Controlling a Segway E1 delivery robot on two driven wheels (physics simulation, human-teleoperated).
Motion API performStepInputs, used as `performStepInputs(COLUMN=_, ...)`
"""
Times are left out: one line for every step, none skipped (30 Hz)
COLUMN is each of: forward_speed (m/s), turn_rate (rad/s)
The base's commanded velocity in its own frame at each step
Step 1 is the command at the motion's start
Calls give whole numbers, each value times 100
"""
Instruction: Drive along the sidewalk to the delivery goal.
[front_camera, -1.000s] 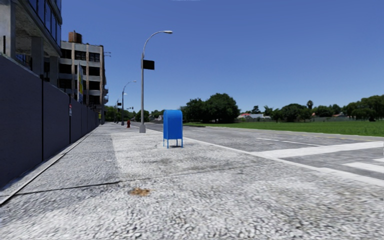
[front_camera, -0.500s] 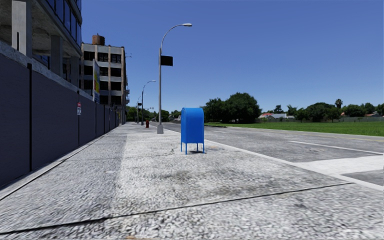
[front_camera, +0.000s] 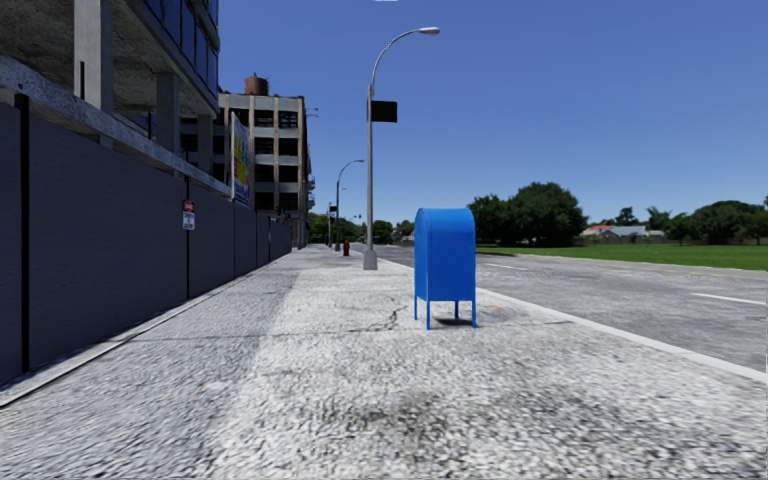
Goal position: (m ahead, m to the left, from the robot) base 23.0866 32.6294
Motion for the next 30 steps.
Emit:
performStepInputs(forward_speed=200, turn_rate=23)
performStepInputs(forward_speed=200, turn_rate=23)
performStepInputs(forward_speed=200, turn_rate=18)
performStepInputs(forward_speed=200, turn_rate=16)
performStepInputs(forward_speed=200, turn_rate=16)
performStepInputs(forward_speed=200, turn_rate=16)
performStepInputs(forward_speed=200, turn_rate=16)
performStepInputs(forward_speed=200, turn_rate=15)
performStepInputs(forward_speed=200, turn_rate=15)
performStepInputs(forward_speed=200, turn_rate=15)
performStepInputs(forward_speed=200, turn_rate=15)
performStepInputs(forward_speed=200, turn_rate=15)
performStepInputs(forward_speed=200, turn_rate=15)
performStepInputs(forward_speed=200, turn_rate=15)
performStepInputs(forward_speed=200, turn_rate=15)
performStepInputs(forward_speed=200, turn_rate=15)
performStepInputs(forward_speed=200, turn_rate=15)
performStepInputs(forward_speed=200, turn_rate=15)
performStepInputs(forward_speed=200, turn_rate=15)
performStepInputs(forward_speed=200, turn_rate=15)
performStepInputs(forward_speed=200, turn_rate=15)
performStepInputs(forward_speed=200, turn_rate=15)
performStepInputs(forward_speed=200, turn_rate=15)
performStepInputs(forward_speed=200, turn_rate=15)
performStepInputs(forward_speed=200, turn_rate=15)
performStepInputs(forward_speed=200, turn_rate=15)
performStepInputs(forward_speed=200, turn_rate=15)
performStepInputs(forward_speed=200, turn_rate=15)
performStepInputs(forward_speed=200, turn_rate=15)
performStepInputs(forward_speed=200, turn_rate=15)
